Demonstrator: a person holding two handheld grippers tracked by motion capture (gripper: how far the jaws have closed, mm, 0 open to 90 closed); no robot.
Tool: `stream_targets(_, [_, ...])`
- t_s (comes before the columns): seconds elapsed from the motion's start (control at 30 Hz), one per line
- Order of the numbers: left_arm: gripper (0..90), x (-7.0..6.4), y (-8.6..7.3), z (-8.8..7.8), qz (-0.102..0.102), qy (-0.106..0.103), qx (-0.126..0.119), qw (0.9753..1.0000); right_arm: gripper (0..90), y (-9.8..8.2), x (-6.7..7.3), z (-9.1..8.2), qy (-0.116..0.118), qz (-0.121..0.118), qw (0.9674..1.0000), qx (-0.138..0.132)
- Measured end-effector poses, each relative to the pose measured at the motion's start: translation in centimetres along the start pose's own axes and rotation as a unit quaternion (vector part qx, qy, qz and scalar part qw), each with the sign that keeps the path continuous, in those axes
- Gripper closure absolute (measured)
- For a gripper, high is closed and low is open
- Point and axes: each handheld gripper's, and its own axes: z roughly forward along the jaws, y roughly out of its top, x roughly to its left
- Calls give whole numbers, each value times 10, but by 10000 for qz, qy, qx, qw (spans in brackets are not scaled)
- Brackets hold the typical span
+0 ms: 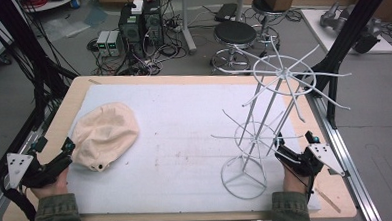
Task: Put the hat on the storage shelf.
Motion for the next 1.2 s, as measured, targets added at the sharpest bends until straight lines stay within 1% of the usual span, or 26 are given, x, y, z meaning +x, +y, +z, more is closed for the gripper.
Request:
stream_targets(0.07, [204,0,1,0,2,-1,11,10000,29,0,0,0,9,-14,10000,1])
stream_targets(0.1, [204,-1,3,2,30,-8,-19,10000,29,0,1,0,8,7,10000,16])
stream_targets(0.13, [204,-2,5,2,55,-4,-26,10000,29,0,1,0,18,-23,10000,13])
stream_targets(0.27, [198,-2,8,3,40,-55,-33,10000,29,0,1,0,22,-60,10000,21])
stream_targets(0.3, [197,-1,10,4,64,-37,13,10000,29,0,1,0,22,-50,10000,22])
stream_targets(0.37, [197,0,13,5,-10,-42,26,10000,29,0,1,0,26,-50,10000,35])
stream_targets(0.43, [197,1,15,5,-6,-34,36,10000,29,0,1,0,20,-44,10000,32])
stream_targets(0.5, [197,1,19,7,4,-22,34,10000,29,0,1,0,41,-56,10000,25])
stream_targets(0.53, [197,1,23,8,69,-19,65,10000,29,0,1,1,64,-94,9999,34])
stream_targets(0.63, [197,-1,29,11,137,0,97,9999,29,-1,3,1,80,-96,9999,40])
stream_targets(0.77, [198,-1,34,14,157,1,121,9998,29,0,3,0,74,-92,9999,51])
stream_targets(0.87, [198,0,39,16,126,3,144,9998,29,-1,3,1,73,-128,9999,46])
stream_targets(1.07, [198,-4,47,26,141,-91,231,9996,29,0,3,1,88,-113,9999,58])
stream_targets(1.1, [198,-5,50,31,130,-130,262,9995,29,-1,3,1,86,-114,9999,61])
stream_targets(1.13, [198,-5,50,31,130,-130,262,9995,29,-1,3,1,86,-114,9999,61])
stream_targets(1.2, [198,-6,55,36,145,-155,317,9993,29,-1,4,1,90,-97,9999,76])
